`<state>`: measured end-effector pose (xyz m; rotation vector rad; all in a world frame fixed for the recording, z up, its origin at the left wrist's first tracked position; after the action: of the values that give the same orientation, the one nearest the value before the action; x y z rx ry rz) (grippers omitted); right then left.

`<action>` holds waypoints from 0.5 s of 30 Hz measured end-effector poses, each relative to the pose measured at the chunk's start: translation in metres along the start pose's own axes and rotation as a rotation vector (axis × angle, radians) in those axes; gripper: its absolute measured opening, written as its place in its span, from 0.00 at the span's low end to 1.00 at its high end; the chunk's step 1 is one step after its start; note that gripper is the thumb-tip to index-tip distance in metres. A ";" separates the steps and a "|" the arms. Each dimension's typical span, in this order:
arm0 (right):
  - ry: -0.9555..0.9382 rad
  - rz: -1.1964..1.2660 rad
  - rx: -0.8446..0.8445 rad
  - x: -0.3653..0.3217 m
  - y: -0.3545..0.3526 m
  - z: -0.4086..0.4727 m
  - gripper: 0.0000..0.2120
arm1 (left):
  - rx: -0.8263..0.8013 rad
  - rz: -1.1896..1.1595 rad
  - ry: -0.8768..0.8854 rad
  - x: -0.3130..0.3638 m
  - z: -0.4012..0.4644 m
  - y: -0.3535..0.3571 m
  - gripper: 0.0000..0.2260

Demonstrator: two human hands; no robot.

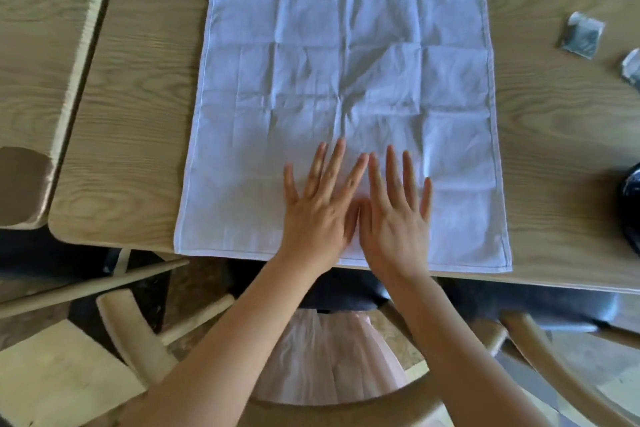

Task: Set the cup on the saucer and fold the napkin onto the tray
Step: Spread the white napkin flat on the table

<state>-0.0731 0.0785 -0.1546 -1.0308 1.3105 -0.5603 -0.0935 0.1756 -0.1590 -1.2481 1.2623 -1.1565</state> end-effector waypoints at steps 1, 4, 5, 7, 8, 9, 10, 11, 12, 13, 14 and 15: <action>0.030 -0.002 -0.025 0.004 0.006 0.002 0.26 | -0.025 0.021 0.001 -0.001 0.003 0.007 0.26; 0.023 -0.062 -0.046 0.022 0.006 0.000 0.27 | -0.022 0.071 -0.005 -0.023 0.000 0.017 0.26; 0.020 -0.071 -0.046 0.032 0.001 -0.001 0.28 | -0.022 0.084 -0.025 -0.035 -0.003 0.019 0.27; 0.044 -0.098 -0.043 0.058 -0.013 -0.005 0.30 | -0.044 0.091 -0.095 -0.065 -0.012 0.025 0.29; 0.067 -0.121 -0.037 0.073 -0.022 -0.006 0.30 | -0.054 0.084 -0.139 -0.081 -0.017 0.026 0.30; 0.096 -0.143 -0.031 0.088 -0.031 -0.008 0.31 | -0.060 0.076 -0.182 -0.095 -0.023 0.026 0.30; 0.124 -0.160 -0.029 0.099 -0.038 -0.009 0.32 | -0.068 0.071 -0.225 -0.108 -0.029 0.025 0.30; 0.147 -0.170 -0.035 0.108 -0.044 -0.010 0.32 | -0.081 0.064 -0.268 -0.119 -0.034 0.024 0.30; 0.160 -0.175 -0.046 0.112 -0.047 -0.011 0.33 | -0.094 0.056 -0.313 -0.128 -0.039 0.022 0.31; 0.164 -0.177 -0.058 0.113 -0.049 -0.012 0.33 | -0.107 0.051 -0.352 -0.135 -0.043 0.020 0.32; 0.167 -0.180 -0.066 0.111 -0.050 -0.012 0.33 | -0.120 0.049 -0.379 -0.139 -0.046 0.018 0.33; 0.171 -0.181 -0.067 0.108 -0.051 -0.012 0.33 | -0.136 0.044 -0.393 -0.140 -0.047 0.016 0.33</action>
<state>-0.0506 -0.0393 -0.1651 -1.1849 1.4013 -0.7599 -0.1424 0.3159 -0.1692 -1.4576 1.0770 -0.7545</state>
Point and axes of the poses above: each hand's wrist, its own z-axis towards the middle knuckle, its own y-axis out of the palm, x = y × z, the point moved 7 cm from there along z, towards the middle knuckle, and after that the axes turned 13 degrees about z, right-handed, at the moved point
